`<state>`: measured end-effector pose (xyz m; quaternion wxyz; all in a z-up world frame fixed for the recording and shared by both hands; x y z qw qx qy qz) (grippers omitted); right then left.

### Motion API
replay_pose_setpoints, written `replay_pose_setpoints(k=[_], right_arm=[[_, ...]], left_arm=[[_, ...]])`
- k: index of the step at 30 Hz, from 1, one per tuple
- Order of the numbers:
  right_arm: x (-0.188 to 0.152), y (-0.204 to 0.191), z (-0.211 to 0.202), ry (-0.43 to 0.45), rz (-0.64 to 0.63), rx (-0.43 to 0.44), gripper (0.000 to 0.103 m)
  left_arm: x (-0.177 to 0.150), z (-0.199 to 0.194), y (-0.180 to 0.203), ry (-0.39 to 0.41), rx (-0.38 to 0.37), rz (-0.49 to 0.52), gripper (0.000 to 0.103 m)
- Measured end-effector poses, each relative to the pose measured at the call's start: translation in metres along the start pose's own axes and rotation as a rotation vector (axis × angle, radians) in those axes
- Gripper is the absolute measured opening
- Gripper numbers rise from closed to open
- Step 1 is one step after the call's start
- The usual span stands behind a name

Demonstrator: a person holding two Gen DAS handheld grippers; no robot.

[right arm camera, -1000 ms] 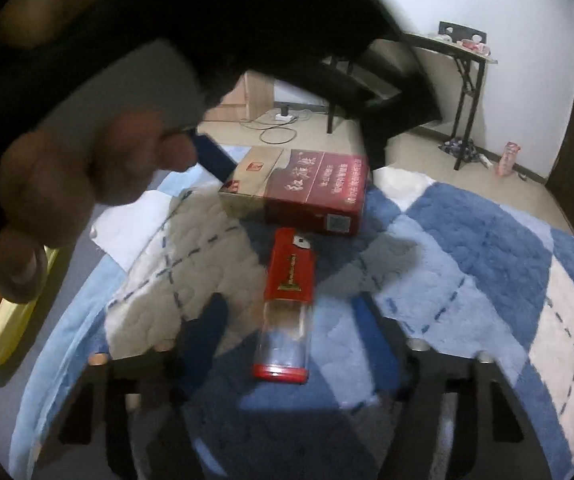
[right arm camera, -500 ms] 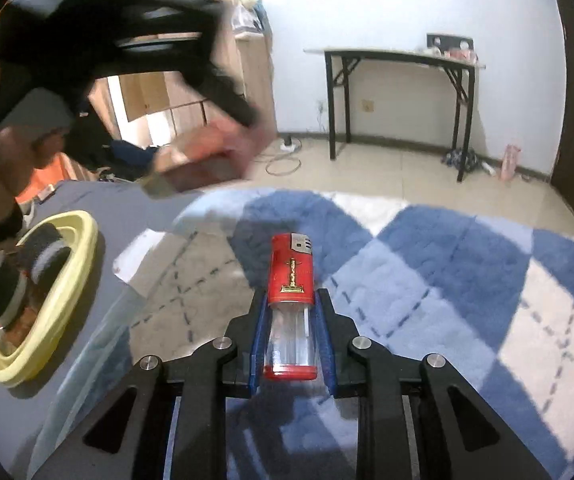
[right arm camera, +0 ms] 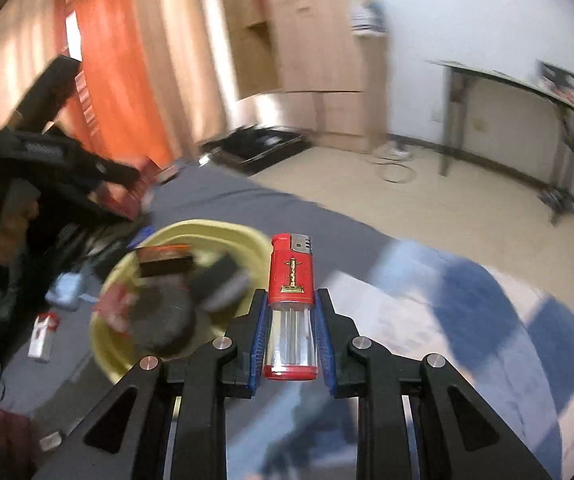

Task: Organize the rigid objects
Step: 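Grasp a silver-red pack with left tool while right tool grasps the red lighter, carry toward tray, then lower the silver-red pack with left tool while right tool lowers the lighter into tray, open both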

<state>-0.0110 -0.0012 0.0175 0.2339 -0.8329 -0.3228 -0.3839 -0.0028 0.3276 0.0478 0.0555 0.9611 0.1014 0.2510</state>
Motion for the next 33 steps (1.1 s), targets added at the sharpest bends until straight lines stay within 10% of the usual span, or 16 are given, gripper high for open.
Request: replay_pose_setpoints(k=[15, 27, 33], right_arm=[[0.072, -0.093, 0.162, -0.461, -0.231, 0.105, 0.022], [0.075, -0.101, 0.222, -0.505, -0.231, 0.074, 0.023], [0.092, -0.091, 0.182, -0.306, -0.132, 0.130, 0.074]], left_arm=[[-0.063, 0.031, -0.046, -0.060, -0.018, 0.007, 0.090], [-0.072, 0.066, -0.056, -0.105, -0.024, -0.029, 0.090], [-0.078, 0.025, -0.058, 0.056, -0.034, -0.125, 0.103]])
Point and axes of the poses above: each gripper's, at about its wrist camera, not at the fingertips, and z roughly the way its jaws point, y to its right, x to its top, the point moved 3 cm from there along z, roughly the way its jaws point, and after that the axes turned 1 degree about -y, right-handed, at the moved point
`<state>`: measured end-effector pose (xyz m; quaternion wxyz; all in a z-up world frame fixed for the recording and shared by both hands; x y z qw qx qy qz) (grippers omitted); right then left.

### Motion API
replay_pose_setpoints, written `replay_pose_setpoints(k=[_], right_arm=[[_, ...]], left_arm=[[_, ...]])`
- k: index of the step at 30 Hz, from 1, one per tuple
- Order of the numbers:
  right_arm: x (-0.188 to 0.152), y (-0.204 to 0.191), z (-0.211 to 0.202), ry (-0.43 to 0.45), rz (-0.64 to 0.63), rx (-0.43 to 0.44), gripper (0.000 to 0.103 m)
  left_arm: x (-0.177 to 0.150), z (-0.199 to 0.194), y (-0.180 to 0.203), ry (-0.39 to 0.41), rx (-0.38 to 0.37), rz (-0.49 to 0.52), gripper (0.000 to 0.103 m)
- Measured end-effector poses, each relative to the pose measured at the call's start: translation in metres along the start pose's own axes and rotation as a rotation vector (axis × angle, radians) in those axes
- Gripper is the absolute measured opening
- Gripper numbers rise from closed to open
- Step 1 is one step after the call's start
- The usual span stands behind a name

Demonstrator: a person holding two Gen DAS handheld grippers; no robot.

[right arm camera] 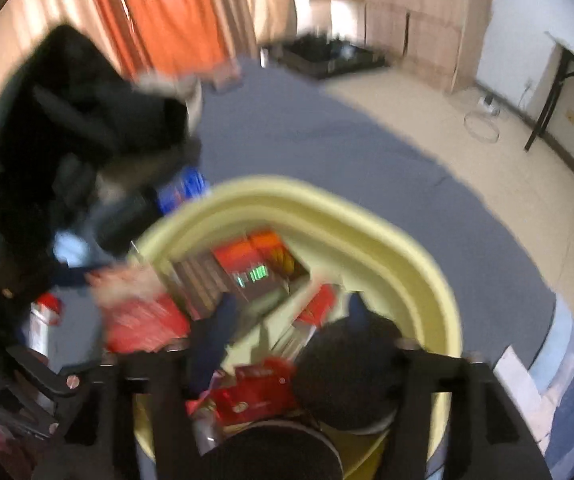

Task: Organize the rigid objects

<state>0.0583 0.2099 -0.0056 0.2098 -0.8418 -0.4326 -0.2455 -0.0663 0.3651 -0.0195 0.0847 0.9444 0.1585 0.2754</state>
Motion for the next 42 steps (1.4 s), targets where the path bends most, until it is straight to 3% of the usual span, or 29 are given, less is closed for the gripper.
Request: replay_pose_setpoints(k=[2, 3, 7, 11, 13, 16, 20, 23, 28, 42], right_arm=[[0.000, 0.006, -0.027, 0.096, 0.019, 0.018, 0.099], [-0.002, 0.011, -0.045, 0.150, 0.027, 0.035, 0.103], [-0.038, 0.029, -0.098, 0.285, -0.007, 0.093, 0.103], [-0.115, 0.038, -0.107, 0.323, -0.182, 0.002, 0.103], [-0.148, 0.040, -0.085, 0.251, -0.221, -0.040, 0.103], [-0.183, 0.046, -0.049, 0.179, -0.174, -0.052, 0.103], [-0.202, 0.049, -0.016, 0.141, -0.128, -0.059, 0.103], [-0.196, 0.055, -0.004, 0.088, -0.098, -0.110, 0.103], [-0.189, 0.040, 0.010, 0.054, -0.164, -0.205, 0.103], [-0.190, 0.035, 0.014, 0.056, -0.162, -0.199, 0.103]], left_arm=[[-0.005, -0.016, 0.011, 0.045, 0.017, 0.006, 0.103], [-0.011, -0.024, 0.018, 0.072, 0.038, -0.002, 0.103], [-0.048, -0.042, 0.047, 0.159, 0.034, -0.041, 0.103], [-0.093, -0.028, 0.077, 0.226, 0.078, -0.062, 0.103], [-0.110, -0.010, 0.088, 0.233, 0.109, -0.084, 0.103], [-0.139, 0.017, 0.091, 0.221, 0.190, -0.129, 0.103], [-0.158, 0.045, 0.091, 0.204, 0.248, -0.151, 0.103], [-0.160, 0.064, 0.093, 0.159, 0.282, -0.129, 0.103], [-0.154, 0.070, 0.090, 0.153, 0.312, -0.124, 0.103], [-0.154, 0.070, 0.094, 0.146, 0.327, -0.113, 0.103]])
Point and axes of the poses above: each gripper's, at about its wrist camera, not at the fingertips, and z roughly the way its jaws point, y to its right, x to its top, the point moved 3 cm from there along z, roughly the way its jaws point, and after that the axes turned 1 degree about -y, right-handed, at the moved point
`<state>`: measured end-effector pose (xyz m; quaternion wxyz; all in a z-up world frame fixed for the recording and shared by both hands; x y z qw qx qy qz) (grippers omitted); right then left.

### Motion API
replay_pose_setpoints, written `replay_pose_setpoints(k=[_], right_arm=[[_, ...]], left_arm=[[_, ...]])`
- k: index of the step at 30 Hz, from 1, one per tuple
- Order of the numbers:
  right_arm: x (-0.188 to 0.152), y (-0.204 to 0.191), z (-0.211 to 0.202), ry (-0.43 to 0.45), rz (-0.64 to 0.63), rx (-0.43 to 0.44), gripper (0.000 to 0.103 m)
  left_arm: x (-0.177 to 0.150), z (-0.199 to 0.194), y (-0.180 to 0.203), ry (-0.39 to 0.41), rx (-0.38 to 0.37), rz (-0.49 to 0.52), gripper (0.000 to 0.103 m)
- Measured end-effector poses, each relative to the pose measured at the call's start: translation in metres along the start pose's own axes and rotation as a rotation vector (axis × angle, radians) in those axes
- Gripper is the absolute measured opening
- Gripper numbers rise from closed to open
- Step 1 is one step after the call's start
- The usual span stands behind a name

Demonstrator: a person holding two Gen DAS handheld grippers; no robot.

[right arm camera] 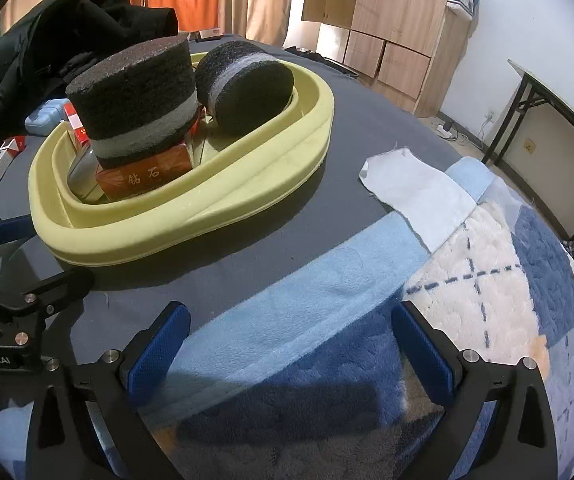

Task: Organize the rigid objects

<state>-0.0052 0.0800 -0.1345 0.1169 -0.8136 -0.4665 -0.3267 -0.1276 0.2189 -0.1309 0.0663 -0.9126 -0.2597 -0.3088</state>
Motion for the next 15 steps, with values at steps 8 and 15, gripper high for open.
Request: replay_pose_setpoints(k=[8, 15], right_arm=[[-0.0034, 0.0050, -0.0036, 0.000, 0.001, 0.001, 0.103], [-0.0037, 0.0042, -0.0038, 0.000, 0.001, 0.002, 0.103]], left_arm=[[0.0009, 0.0009, -0.0011, 0.000, 0.000, 0.000, 0.103], [0.0010, 0.0013, -0.0009, 0.000, 0.000, 0.000, 0.103]])
Point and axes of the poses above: each gripper's, at about its wrist camera, not at the fingertips, and z roughly the way its jaws point, y to its right, x to its top, the point moved 3 cm from there along z, roughly the way its jaws point, and after that the axes turned 1 degree about -y, right-handed, at the moved point
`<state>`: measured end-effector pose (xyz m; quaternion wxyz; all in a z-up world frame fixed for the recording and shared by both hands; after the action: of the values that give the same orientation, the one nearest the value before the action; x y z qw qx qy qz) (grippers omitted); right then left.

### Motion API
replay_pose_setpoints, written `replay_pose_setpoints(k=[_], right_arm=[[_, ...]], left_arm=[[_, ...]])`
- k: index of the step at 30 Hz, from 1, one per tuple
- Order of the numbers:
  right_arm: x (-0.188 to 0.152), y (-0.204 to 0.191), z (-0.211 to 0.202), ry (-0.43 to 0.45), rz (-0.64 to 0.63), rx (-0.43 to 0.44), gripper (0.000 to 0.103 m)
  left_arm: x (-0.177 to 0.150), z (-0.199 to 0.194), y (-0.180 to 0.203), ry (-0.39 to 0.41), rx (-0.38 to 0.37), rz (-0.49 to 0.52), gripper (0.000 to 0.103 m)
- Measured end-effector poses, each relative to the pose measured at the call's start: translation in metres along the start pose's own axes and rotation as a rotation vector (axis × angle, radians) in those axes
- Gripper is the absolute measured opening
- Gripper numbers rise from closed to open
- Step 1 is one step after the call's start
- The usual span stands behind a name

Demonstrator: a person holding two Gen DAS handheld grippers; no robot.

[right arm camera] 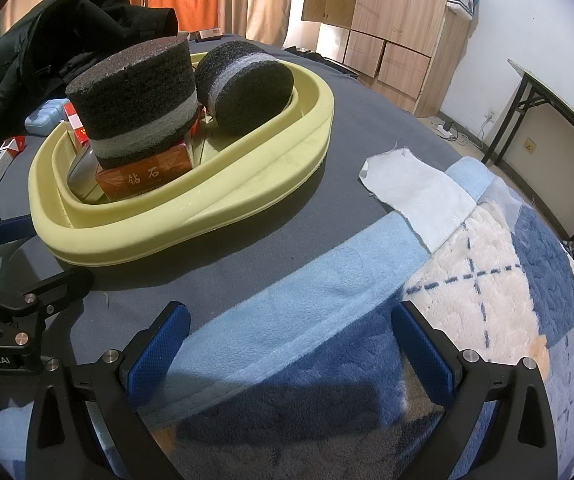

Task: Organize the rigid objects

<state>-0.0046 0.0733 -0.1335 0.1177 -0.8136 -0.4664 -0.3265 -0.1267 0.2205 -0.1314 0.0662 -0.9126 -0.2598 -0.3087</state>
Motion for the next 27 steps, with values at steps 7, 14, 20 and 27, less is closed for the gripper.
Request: replay_pose_setpoints(k=[7, 14, 20, 27], right_arm=[[0.0014, -0.0015, 0.0017, 0.000, 0.000, 0.001, 0.103], [0.0004, 0.0002, 0.0001, 0.000, 0.001, 0.001, 0.103], [0.0005, 0.0006, 0.0002, 0.000, 0.001, 0.001, 0.103], [0.0007, -0.0007, 0.0002, 0.000, 0.001, 0.001, 0.103]], left_arm=[[0.0000, 0.0001, 0.0000, -0.001, 0.000, 0.000, 0.103], [-0.0002, 0.0002, -0.0002, -0.001, 0.000, 0.000, 0.103], [-0.0001, -0.0003, -0.0002, -0.001, 0.000, 0.000, 0.103], [-0.0001, -0.0011, -0.0006, -0.001, 0.000, 0.000, 0.103]])
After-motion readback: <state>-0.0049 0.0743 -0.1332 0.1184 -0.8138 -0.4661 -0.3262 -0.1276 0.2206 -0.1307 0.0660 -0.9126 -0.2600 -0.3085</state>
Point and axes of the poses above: each gripper's, at about its wrist camera, not at the fingertips, and z roughly the way its jaws point, y to its right, x to its top, the point moved 3 cm from there along z, roughly the way its jaws point, and after that the axes turned 1 degree about -y, right-handed, at the moved point
